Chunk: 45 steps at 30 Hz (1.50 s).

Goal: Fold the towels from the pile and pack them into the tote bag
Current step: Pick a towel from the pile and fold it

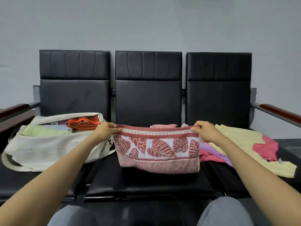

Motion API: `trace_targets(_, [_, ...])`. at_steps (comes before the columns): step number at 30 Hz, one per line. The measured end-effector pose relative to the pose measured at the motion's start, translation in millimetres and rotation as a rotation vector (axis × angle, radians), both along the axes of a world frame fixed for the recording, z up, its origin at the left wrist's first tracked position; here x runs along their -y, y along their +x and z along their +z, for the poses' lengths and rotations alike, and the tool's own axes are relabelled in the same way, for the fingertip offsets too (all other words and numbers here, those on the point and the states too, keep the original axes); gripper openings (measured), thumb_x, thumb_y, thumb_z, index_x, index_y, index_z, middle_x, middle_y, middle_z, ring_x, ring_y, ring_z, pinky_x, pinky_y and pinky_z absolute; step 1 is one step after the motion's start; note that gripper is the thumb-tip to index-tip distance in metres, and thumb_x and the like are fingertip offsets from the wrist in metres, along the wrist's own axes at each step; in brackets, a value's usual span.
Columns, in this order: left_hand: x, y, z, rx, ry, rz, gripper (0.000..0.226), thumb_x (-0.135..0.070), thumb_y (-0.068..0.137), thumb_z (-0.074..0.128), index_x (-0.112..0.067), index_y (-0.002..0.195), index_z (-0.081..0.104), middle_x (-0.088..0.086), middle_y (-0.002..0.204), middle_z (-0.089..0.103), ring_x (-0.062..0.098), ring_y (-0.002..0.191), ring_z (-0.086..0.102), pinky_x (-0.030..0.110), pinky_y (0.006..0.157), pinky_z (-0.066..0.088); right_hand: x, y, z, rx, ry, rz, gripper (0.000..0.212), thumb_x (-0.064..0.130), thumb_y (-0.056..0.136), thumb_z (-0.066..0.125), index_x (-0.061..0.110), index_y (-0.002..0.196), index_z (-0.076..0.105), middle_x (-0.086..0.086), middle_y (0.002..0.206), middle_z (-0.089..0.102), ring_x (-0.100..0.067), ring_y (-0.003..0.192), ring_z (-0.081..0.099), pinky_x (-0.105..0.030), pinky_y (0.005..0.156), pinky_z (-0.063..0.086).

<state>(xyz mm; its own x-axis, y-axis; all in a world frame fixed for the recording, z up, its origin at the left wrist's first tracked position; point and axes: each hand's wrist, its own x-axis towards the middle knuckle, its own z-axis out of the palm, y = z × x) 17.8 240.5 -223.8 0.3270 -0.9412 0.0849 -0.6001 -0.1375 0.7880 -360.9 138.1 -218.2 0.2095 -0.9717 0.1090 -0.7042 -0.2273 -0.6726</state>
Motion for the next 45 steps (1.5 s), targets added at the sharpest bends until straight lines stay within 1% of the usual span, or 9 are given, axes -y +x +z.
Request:
trace_targets(2, [22.8, 0.7, -17.4, -0.1, 0.132, 0.035, 0.018, -0.024, 0.096, 0.057, -0.008, 0.092, 0.063, 0.006, 0.074, 0.065, 0.01, 0.047, 0.061, 0.02, 0.044, 0.05, 9.0, 16.1, -11.3, 0.288, 0.387, 0.006, 0.01, 0.013, 0.097, 0.054, 0.005, 0.092, 0.054, -0.012, 0.086, 0.064, -0.019, 0.064, 0.068, -0.026, 0.05, 0.055])
trace_targets(5, [57.3, 0.4, -38.7, -0.312, 0.173, 0.049, 0.017, -0.015, 0.102, 0.043, -0.007, 0.111, 0.054, 0.016, 0.105, 0.063, 0.008, 0.054, 0.066, 0.025, 0.058, 0.058, 27.2, 40.2, -21.1, 0.578, 0.636, -0.018, 0.009, 0.002, 0.098, 0.048, 0.0, 0.092, 0.054, -0.012, 0.096, 0.064, -0.024, 0.088, 0.067, -0.03, 0.068, 0.059])
trace_targets(9, [90.1, -7.7, 7.3, -0.548, -0.389, 0.074, 0.015, -0.011, 0.1, 0.043, -0.013, 0.105, 0.058, 0.012, 0.111, 0.063, 0.002, 0.07, 0.068, 0.018, 0.068, 0.054, 57.1, 61.7, 22.0, 0.847, 0.101, 0.053, 0.023, -0.003, 0.096, 0.044, 0.008, 0.083, 0.059, -0.003, 0.078, 0.064, -0.015, 0.074, 0.061, -0.016, 0.055, 0.049])
trace_targets(14, [54.9, -20.6, 103.4, -0.998, -0.931, -0.245, 0.019, -0.02, 0.103, 0.042, -0.012, 0.108, 0.059, 0.001, 0.104, 0.07, 0.014, 0.105, 0.065, 0.022, 0.091, 0.05, 24.1, 56.8, 98.2, 1.251, -0.357, 0.28, 0.022, 0.005, 0.102, 0.038, 0.013, 0.084, 0.046, -0.003, 0.1, 0.064, -0.009, 0.099, 0.063, -0.021, 0.088, 0.049])
trace_targets(20, [-6.4, -29.6, 64.8, -0.558, -0.844, -0.085, 0.021, -0.025, 0.101, 0.048, -0.015, 0.094, 0.065, -0.004, 0.091, 0.066, 0.006, 0.091, 0.059, 0.022, 0.09, 0.045, -14.5, 32.4, 72.9, 1.145, -0.362, 0.213, 0.014, 0.015, 0.098, 0.05, 0.012, 0.084, 0.052, -0.011, 0.1, 0.067, -0.018, 0.101, 0.065, -0.034, 0.094, 0.051])
trace_targets(26, [-62.6, -29.0, 33.4, -0.486, -0.759, 0.022, 0.026, -0.027, 0.099, 0.051, -0.017, 0.076, 0.061, -0.015, 0.065, 0.058, -0.002, 0.064, 0.054, 0.012, 0.062, 0.044, -64.5, 14.0, 48.7, 0.869, -0.493, 0.059, 0.01, 0.018, 0.094, 0.061, 0.015, 0.084, 0.063, 0.006, 0.062, 0.065, -0.008, 0.042, 0.053, -0.019, 0.04, 0.041])
trace_targets(32, [-63.9, -5.5, -28.2, -0.411, -0.286, 0.094, 0.025, -0.027, 0.097, 0.054, -0.006, 0.092, 0.065, 0.009, 0.085, 0.07, 0.017, 0.074, 0.065, 0.033, 0.071, 0.051, -56.2, 9.7, -1.9, 0.384, -0.243, 0.013, 0.018, 0.025, 0.089, 0.066, 0.02, 0.072, 0.062, 0.001, 0.068, 0.068, -0.013, 0.067, 0.064, -0.029, 0.063, 0.049])
trace_targets(37, [-48.7, -6.6, -100.8, -0.377, 0.166, 0.122, 0.02, -0.021, 0.098, 0.052, -0.005, 0.099, 0.063, 0.01, 0.081, 0.069, 0.021, 0.068, 0.065, 0.029, 0.058, 0.053, -35.7, 15.5, -78.2, 0.01, 0.022, 0.014, 0.034, 0.019, 0.091, 0.063, 0.02, 0.06, 0.048, 0.006, 0.063, 0.052, -0.015, 0.066, 0.051, -0.02, 0.054, 0.034])
trace_targets(45, [-1.0, -2.6, -137.9, -0.133, 0.247, 0.152, 0.011, -0.021, 0.091, 0.062, -0.011, 0.088, 0.064, 0.01, 0.089, 0.067, 0.02, 0.076, 0.062, 0.03, 0.069, 0.048, 7.1, 22.0, -127.5, -0.228, 0.198, -0.04, 0.031, 0.022, 0.094, 0.056, 0.015, 0.066, 0.044, -0.001, 0.07, 0.051, -0.018, 0.068, 0.048, -0.027, 0.054, 0.031])
